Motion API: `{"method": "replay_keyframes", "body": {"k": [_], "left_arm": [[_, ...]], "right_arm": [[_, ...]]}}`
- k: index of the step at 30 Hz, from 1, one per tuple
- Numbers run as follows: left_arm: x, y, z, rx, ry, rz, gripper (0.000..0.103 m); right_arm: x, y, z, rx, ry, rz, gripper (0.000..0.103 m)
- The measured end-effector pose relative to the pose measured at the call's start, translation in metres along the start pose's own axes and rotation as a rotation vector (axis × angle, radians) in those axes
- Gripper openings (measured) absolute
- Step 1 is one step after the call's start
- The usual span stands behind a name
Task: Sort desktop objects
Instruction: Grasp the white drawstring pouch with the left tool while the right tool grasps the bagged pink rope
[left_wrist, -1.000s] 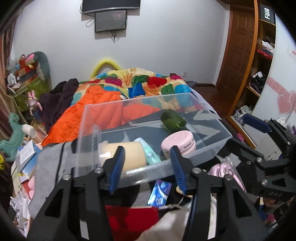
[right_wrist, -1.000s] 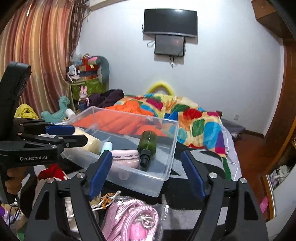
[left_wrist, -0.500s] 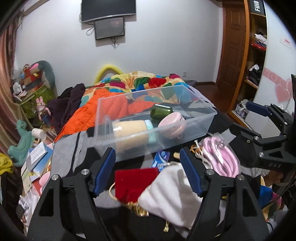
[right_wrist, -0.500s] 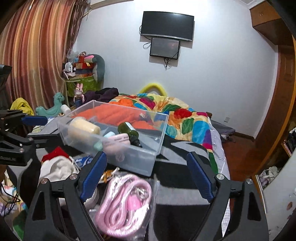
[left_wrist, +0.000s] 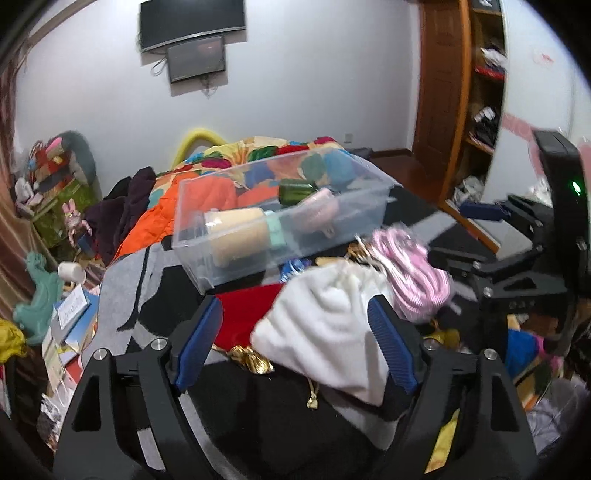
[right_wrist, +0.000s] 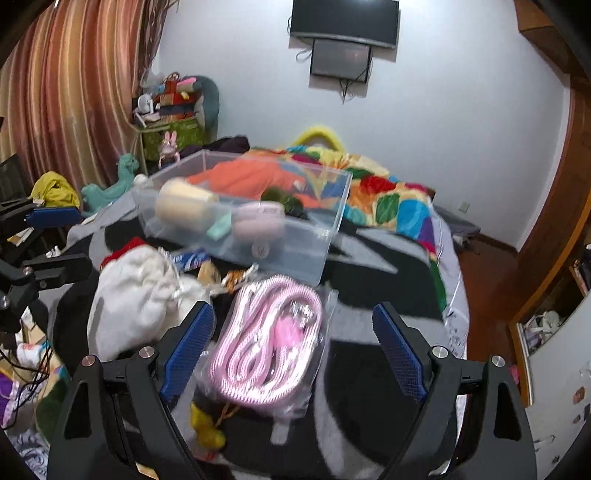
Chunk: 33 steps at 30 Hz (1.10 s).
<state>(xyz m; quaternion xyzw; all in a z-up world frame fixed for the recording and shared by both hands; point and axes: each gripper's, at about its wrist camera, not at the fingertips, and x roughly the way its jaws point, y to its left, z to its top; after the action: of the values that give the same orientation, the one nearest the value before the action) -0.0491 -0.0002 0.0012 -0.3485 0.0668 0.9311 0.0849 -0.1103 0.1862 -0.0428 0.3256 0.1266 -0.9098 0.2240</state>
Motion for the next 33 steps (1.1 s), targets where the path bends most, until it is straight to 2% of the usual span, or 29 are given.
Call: {"method": "replay_keyframes", "body": {"k": [2, 6, 12, 17, 19, 23, 30, 33], "left_arm": [[-0.001, -0.008, -0.007, 0.036, -0.004, -0.004, 0.087], [0.002, -0.021, -0.016, 0.094, 0.005, -0.015, 0.088], [0.019, -0.028, -0.016, 0.117, 0.042, -0.03, 0.089], [0.042, -0.02, -0.012, 0.095, 0.096, -0.022, 0.089], [0.05, -0.014, -0.011, 0.063, 0.123, -0.059, 0.091], [0.059, -0.009, -0.009, 0.048, 0.123, -0.075, 0.097], [0.069, -0.016, -0.011, 0.069, 0.132, -0.113, 0.1], [0.077, -0.018, -0.013, 0.087, 0.14, -0.134, 0.101]], "right_arm": [[0.004, 0.001, -0.005, -0.006, 0.017, 0.002, 0.086], [0.014, 0.004, -0.01, -0.02, 0.051, 0.013, 0.086], [0.028, 0.008, -0.015, -0.018, 0.088, 0.05, 0.086], [0.046, 0.01, -0.016, -0.019, 0.142, 0.061, 0.086], [0.051, 0.008, -0.016, -0.008, 0.156, 0.07, 0.086], [0.063, 0.005, -0.015, 0.011, 0.183, 0.101, 0.086], [0.07, 0.003, -0.019, -0.003, 0.183, 0.113, 0.086], [0.069, 0.004, -0.02, -0.013, 0.18, 0.136, 0.08]]}}
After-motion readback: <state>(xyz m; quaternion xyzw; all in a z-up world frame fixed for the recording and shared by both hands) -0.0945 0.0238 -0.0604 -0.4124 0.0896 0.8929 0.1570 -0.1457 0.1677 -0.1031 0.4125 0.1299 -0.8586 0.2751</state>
